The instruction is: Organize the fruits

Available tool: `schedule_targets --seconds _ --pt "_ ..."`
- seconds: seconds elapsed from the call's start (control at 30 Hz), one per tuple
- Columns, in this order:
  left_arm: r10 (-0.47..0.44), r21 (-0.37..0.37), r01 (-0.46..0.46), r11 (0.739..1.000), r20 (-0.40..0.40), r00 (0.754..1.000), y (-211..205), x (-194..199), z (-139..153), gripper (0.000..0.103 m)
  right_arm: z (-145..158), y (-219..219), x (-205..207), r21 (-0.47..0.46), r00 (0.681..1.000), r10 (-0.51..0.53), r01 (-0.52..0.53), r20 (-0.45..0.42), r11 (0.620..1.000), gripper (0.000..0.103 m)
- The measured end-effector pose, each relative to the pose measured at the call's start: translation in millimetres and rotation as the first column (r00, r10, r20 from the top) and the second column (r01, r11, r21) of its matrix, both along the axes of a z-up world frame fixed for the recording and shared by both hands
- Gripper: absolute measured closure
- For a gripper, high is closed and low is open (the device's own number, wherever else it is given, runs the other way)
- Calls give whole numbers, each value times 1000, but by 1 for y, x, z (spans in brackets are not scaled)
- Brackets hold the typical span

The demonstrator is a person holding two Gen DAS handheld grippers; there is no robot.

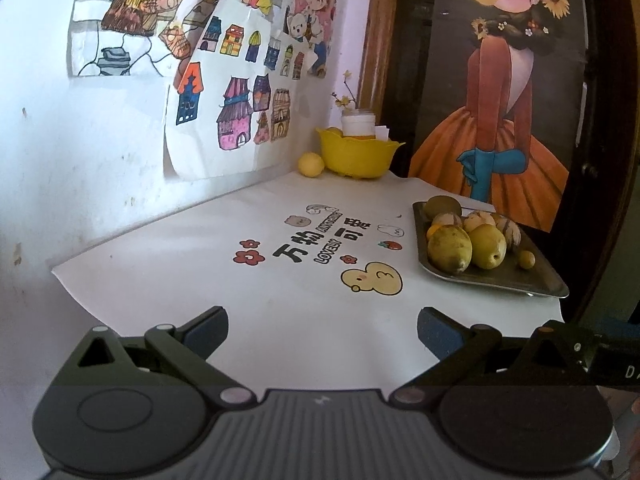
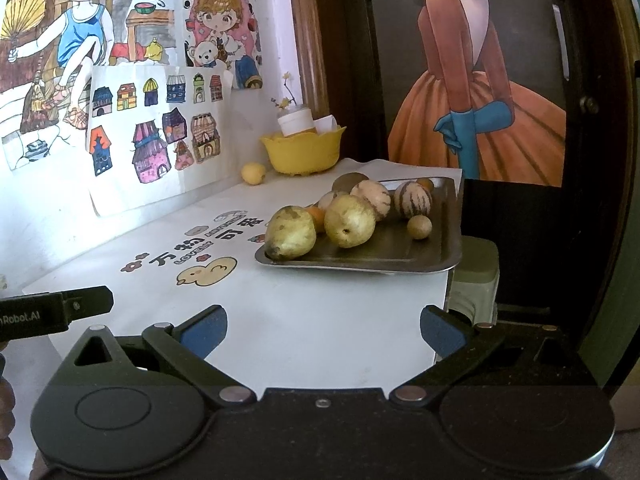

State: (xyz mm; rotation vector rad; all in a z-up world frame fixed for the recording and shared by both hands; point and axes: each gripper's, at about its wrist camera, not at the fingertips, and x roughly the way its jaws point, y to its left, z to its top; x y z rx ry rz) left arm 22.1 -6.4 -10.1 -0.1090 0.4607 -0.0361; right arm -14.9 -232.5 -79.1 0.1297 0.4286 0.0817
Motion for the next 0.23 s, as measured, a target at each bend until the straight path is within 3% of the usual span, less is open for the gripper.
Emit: schedule_targets --seconds 0.23 --pt "8 -9 -8 1000 4 1000 1 -2 1 0 2 2 -1 8 1000 5 -5 -9 1000 1"
